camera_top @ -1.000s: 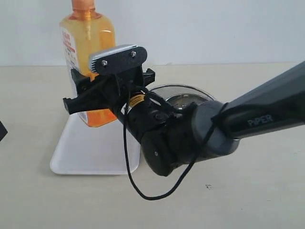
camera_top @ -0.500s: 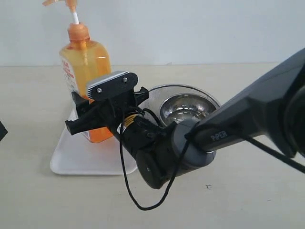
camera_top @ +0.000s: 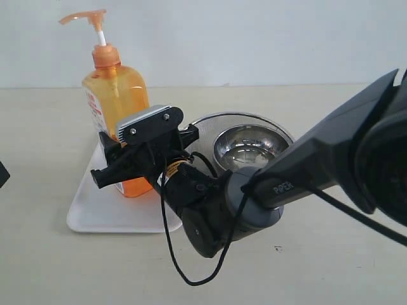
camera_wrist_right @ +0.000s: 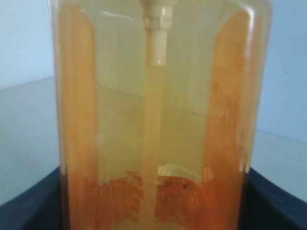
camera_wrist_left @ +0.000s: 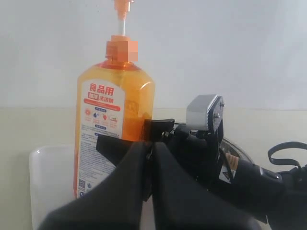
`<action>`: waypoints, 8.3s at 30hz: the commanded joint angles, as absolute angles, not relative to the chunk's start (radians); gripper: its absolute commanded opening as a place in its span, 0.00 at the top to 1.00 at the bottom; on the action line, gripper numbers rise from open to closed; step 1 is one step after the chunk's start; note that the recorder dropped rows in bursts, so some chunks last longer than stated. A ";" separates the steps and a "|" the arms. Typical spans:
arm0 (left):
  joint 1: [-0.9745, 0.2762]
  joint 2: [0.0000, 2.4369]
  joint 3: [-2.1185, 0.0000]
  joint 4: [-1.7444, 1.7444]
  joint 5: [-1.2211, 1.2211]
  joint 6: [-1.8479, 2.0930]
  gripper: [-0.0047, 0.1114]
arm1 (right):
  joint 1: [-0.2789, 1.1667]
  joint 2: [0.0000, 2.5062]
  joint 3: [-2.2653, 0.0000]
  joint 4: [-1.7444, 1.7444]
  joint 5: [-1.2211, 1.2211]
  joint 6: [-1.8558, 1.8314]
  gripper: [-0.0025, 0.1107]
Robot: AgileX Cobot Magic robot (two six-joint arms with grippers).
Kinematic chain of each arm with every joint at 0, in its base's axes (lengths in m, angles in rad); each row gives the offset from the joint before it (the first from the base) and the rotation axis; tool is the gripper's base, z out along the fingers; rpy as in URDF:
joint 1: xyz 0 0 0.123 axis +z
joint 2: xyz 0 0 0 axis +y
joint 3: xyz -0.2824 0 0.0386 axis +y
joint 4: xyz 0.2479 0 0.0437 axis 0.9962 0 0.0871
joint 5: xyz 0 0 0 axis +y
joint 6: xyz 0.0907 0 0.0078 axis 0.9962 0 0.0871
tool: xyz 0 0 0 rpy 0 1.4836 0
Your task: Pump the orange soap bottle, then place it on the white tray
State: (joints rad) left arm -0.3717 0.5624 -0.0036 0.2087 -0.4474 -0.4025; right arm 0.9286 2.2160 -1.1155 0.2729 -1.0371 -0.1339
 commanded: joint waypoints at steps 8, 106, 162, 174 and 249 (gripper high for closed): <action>-0.370 0.553 0.000 0.198 -0.443 -0.410 0.92 | 0.930 2.223 -1.130 0.266 -1.132 -0.140 0.98; -0.370 0.496 0.000 0.206 -0.426 -0.407 0.92 | 0.928 2.023 -1.128 0.537 -0.798 -0.308 0.29; -0.370 0.496 0.000 0.206 -0.411 -0.409 0.92 | 0.928 1.747 -1.128 0.615 -0.182 -0.379 0.05; -0.370 0.496 0.000 0.206 -0.389 -0.409 0.92 | 0.928 1.698 -1.128 0.617 -0.131 -0.431 0.05; -0.370 0.496 0.000 0.206 -0.288 -0.425 0.92 | 0.800 1.418 -0.788 0.492 0.563 -0.163 0.97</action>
State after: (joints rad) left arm -0.3717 0.5016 -0.0036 0.2087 -0.2894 -0.4243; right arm 0.8002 1.4290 -0.7949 0.4903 0.5639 -0.1671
